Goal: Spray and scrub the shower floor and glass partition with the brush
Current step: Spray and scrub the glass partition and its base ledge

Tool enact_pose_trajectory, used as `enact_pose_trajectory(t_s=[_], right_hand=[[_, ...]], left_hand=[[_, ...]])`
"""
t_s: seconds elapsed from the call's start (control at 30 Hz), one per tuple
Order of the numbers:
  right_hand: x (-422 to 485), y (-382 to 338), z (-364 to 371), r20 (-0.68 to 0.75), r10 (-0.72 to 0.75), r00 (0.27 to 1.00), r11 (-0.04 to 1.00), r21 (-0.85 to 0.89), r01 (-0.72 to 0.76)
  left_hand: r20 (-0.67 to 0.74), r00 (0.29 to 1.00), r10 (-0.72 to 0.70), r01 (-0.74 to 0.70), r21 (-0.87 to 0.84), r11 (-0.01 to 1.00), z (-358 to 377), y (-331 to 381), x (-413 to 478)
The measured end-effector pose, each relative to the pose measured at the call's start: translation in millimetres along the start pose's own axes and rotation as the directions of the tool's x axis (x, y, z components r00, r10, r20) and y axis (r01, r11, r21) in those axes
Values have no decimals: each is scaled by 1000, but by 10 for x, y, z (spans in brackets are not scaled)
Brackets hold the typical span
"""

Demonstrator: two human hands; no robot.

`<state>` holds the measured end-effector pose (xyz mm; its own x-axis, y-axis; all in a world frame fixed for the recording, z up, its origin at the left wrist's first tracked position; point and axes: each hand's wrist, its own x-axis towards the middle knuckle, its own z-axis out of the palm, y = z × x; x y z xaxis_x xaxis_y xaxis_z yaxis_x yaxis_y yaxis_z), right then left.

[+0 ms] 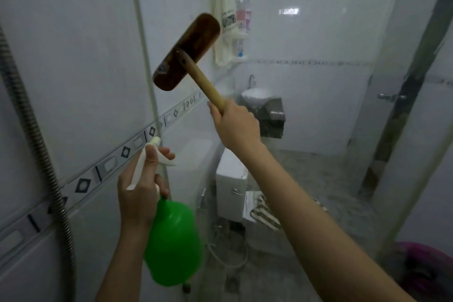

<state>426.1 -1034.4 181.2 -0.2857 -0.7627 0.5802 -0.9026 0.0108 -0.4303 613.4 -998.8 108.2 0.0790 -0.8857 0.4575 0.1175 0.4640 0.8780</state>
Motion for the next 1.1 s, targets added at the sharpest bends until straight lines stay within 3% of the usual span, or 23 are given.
enact_pose_trajectory(t_s=[0.07, 0.27, 0.5, 0.73, 0.87, 0.97, 1.1], right_hand=[[23, 76, 68, 17, -33, 999, 999, -35, 33], [-1363, 987, 431, 174, 174, 969, 985, -24, -172], [-506, 683, 324, 21, 49, 999, 999, 22, -50], [-1856, 1539, 468, 51, 349, 936, 933, -108, -342], [-1049, 1154, 41, 12, 195, 981, 975, 106, -196], [-745, 1138, -160, -105, 197, 975, 947, 277, -162], [-1680, 1686, 76, -76, 401, 913, 901, 213, -378]], left_hand=[[-5, 1000, -13, 13, -2, 1000, 6, 25, -5], [17, 1000, 8, -8, -18, 1000, -66, 60, -40], [43, 999, 15, -16, 23, 1000, 35, 109, -56], [72, 997, -8, 9, -6, 1000, 210, 13, -155], [111, 994, -20, 20, 2, 1000, 328, 16, -188], [141, 990, -24, 24, -2, 1000, 446, 42, -221], [177, 984, -17, 22, -26, 999, 549, 42, -318]])
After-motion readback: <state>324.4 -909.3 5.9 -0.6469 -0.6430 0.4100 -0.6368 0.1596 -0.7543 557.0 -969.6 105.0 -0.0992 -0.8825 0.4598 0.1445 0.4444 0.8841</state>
